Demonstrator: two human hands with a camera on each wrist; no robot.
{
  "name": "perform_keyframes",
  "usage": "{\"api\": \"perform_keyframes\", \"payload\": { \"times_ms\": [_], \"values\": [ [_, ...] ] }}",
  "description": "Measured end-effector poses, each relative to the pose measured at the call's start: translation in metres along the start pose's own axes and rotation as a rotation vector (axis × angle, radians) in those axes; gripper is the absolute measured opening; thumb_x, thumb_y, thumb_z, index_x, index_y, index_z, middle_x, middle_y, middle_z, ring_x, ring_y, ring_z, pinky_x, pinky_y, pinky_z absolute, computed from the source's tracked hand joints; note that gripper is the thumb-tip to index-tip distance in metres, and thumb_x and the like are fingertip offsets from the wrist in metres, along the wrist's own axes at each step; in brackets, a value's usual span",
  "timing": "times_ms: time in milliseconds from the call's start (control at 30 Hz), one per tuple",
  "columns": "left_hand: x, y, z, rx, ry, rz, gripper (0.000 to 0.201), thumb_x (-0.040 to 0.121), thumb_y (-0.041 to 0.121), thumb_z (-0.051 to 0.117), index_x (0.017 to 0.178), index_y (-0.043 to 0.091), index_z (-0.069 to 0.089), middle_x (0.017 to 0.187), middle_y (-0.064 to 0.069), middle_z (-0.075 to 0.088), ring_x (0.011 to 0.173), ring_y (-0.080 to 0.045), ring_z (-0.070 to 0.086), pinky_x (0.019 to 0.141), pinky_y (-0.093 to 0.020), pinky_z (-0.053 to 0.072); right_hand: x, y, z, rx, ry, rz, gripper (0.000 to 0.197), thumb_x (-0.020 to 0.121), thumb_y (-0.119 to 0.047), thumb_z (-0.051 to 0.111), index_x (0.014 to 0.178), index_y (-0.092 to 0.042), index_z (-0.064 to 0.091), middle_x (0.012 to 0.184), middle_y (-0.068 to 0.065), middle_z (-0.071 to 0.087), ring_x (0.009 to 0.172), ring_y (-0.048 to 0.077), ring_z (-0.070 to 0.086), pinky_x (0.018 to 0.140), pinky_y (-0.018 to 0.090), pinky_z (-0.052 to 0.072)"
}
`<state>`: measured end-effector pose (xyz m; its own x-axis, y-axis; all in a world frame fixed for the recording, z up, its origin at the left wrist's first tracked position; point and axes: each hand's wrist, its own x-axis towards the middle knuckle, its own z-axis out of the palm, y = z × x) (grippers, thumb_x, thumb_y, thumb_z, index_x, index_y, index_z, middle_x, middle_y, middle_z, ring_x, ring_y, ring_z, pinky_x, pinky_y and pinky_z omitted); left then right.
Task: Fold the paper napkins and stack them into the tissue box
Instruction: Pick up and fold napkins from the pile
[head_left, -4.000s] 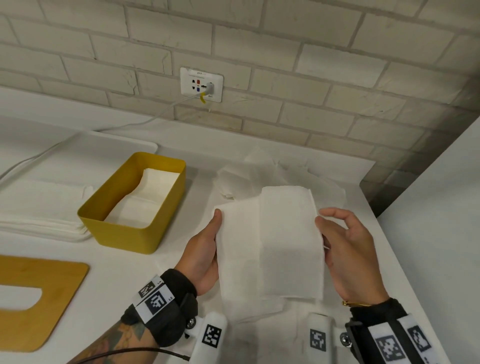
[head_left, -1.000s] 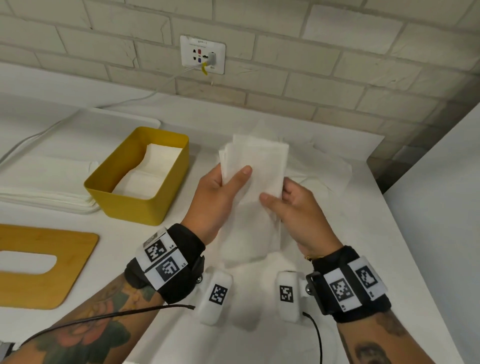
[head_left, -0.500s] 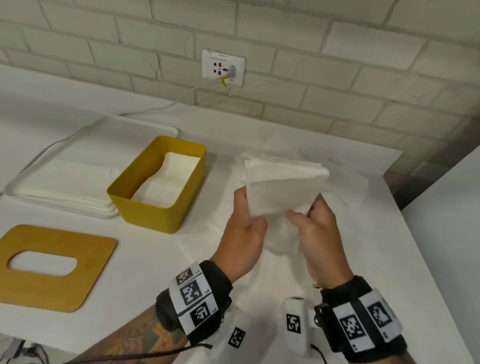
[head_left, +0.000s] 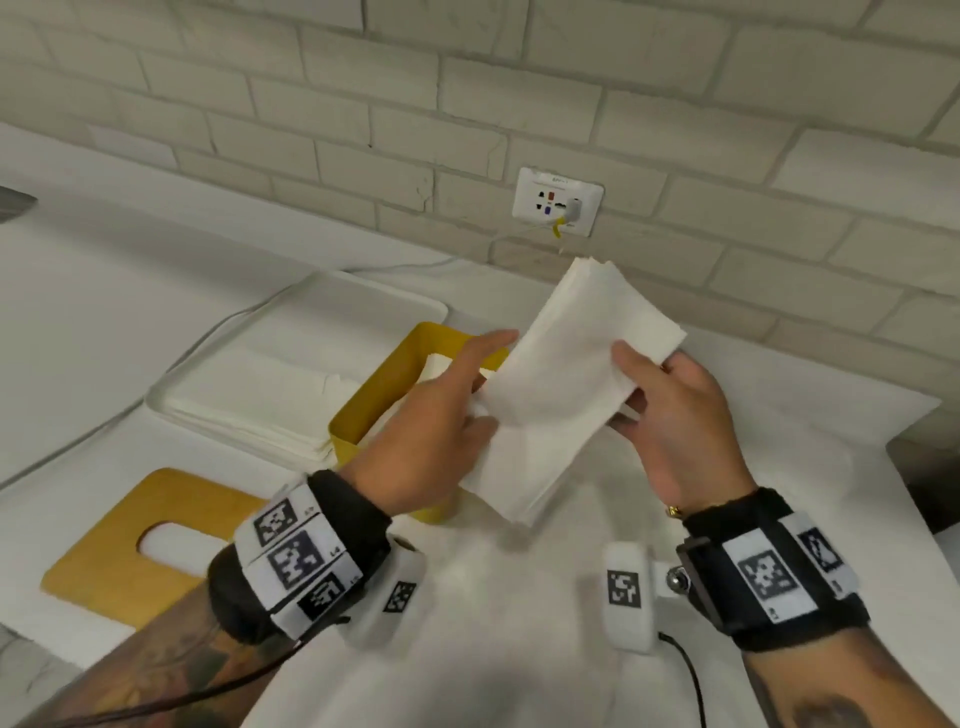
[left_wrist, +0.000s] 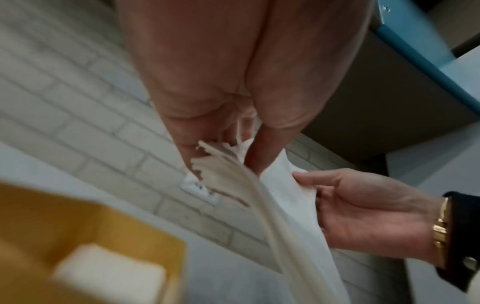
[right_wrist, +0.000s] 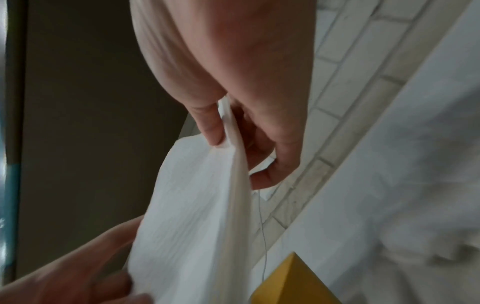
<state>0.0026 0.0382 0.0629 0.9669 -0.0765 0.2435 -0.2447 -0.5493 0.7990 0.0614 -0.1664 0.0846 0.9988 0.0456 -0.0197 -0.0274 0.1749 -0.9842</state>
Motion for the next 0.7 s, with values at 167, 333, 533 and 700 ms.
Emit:
{"api": "perform_keyframes", "payload": {
  "times_ms": [167,333,533,700],
  "values": [
    [0.013,-0.029,-0.063,0.124,0.138,-0.148,0.060,0.096,0.009,0.066,0.141,0.035,0.036,0.102,0.011,0.057,0.081,-0.012,0.062,0.059,-0.016,0.048,0.058,0.003,0.054,-0.291,-0.070,-0.102,0.014,0.098,-0.015,0.064,0.092,-0.023,0.073,0.090,-0.004,0.074,0.085,0.013,0.068,0.077,0.029,0.055],
    [0.018,-0.064,-0.059,0.240,0.002,-0.221,0.039,0.095,0.000,0.056,0.117,0.028,0.039,0.106,-0.003,0.057,0.083,-0.016,0.057,0.059,-0.016,0.041,0.105,0.043,0.078,-0.797,-0.119,-0.188,0.015,0.095,-0.015,0.065,0.105,-0.012,0.075,0.100,0.004,0.073,0.095,0.022,0.066,0.081,0.026,0.048],
    [0.028,-0.087,-0.047,0.407,-0.364,-0.306,0.035,0.090,-0.011,0.047,0.112,0.012,0.062,0.103,-0.004,0.059,0.089,-0.019,0.058,0.070,-0.024,0.047,0.120,0.068,0.094,-1.370,-0.271,-0.105,0.023,0.097,-0.017,0.057,0.116,-0.016,0.069,0.119,0.013,0.066,0.112,0.032,0.060,0.095,0.034,0.049],
    [0.034,-0.087,-0.041,0.556,-0.498,-0.306,0.036,0.098,-0.004,0.044,0.126,0.010,0.060,0.111,-0.007,0.059,0.100,-0.022,0.060,0.074,-0.021,0.040,0.116,0.074,0.110,-1.700,-0.268,-0.157,0.028,0.099,-0.018,0.050,0.123,-0.019,0.063,0.123,0.008,0.065,0.122,0.030,0.054,0.101,0.037,0.039]
  ]
}}
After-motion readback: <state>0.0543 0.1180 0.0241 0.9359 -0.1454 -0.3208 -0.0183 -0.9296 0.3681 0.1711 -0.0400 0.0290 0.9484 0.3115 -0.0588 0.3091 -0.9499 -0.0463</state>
